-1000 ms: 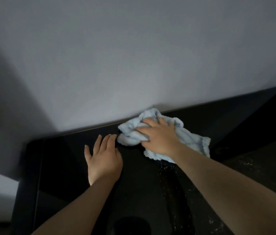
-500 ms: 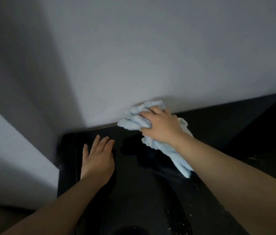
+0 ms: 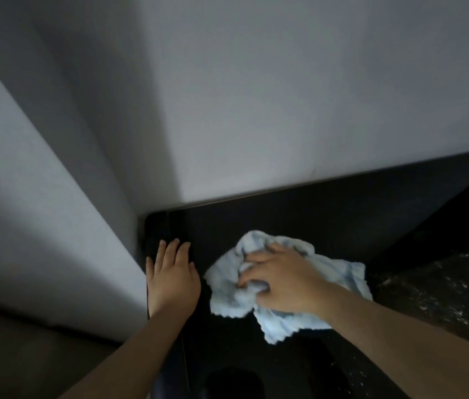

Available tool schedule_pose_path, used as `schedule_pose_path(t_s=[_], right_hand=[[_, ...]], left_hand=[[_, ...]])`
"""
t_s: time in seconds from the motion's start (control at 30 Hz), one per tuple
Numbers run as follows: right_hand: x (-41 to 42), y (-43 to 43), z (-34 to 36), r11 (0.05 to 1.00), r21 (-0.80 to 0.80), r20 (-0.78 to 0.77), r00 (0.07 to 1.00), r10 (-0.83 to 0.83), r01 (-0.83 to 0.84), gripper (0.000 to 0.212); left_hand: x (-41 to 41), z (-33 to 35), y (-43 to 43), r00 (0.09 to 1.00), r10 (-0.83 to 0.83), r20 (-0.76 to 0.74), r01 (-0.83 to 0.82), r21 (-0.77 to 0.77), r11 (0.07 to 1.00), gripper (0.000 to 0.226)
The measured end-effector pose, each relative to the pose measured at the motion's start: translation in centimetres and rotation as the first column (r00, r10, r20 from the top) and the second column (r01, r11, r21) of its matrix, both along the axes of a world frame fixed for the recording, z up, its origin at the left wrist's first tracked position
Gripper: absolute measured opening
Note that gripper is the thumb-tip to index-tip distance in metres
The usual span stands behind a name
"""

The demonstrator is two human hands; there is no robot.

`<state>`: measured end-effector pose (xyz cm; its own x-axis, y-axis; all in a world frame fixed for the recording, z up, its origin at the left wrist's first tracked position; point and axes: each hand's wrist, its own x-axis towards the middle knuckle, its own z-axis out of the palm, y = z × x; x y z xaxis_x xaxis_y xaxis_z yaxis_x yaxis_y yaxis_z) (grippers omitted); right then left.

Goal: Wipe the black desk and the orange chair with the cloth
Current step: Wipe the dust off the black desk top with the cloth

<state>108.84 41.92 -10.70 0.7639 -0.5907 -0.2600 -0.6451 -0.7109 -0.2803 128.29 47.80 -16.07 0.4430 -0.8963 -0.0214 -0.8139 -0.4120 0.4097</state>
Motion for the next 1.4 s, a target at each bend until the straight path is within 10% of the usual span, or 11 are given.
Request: schedule_pose_path(t_s=[0.07, 0.3, 0.43, 0.67, 1.4], right_hand=[[-0.8, 0.3, 1.7, 0.990, 0.142, 0.019, 1.000, 0.008, -0.011, 0.040], [5.6, -6.2, 2.2, 0.898, -0.081, 0.174, 0.894, -0.414, 0.432, 0.043], [11.5, -4.8, -0.1, 0.935, -0.157, 0.338, 0.907, -0.251, 0.317, 0.039], [16.8, -2.2, -2.4, 0.966, -0.189, 0.022, 0.985, -0.174, 0.175, 0.044], [2.0, 24.3, -1.5, 0.997, -0.063, 0.027, 0.999, -0.042, 0.043, 0.044]], left_hand=[[0.3, 0.2, 0.2, 1.000, -0.025, -0.016, 0.025, -0.010, 1.000, 0.049], [0.8, 0.8, 4.0, 0.984, -0.082, -0.156, 0.060, -0.141, 0.988, 0.044], [3.2, 0.8, 5.8, 0.979, -0.100, -0.180, 0.067, -0.182, 0.981, 0.043], [7.2, -0.2, 7.6, 0.969, -0.079, -0.235, 0.035, -0.186, 0.982, 0.044], [-4.3, 1.6, 25.8, 0.856, 0.215, -0.469, -0.282, -0.076, 0.956, 0.035]])
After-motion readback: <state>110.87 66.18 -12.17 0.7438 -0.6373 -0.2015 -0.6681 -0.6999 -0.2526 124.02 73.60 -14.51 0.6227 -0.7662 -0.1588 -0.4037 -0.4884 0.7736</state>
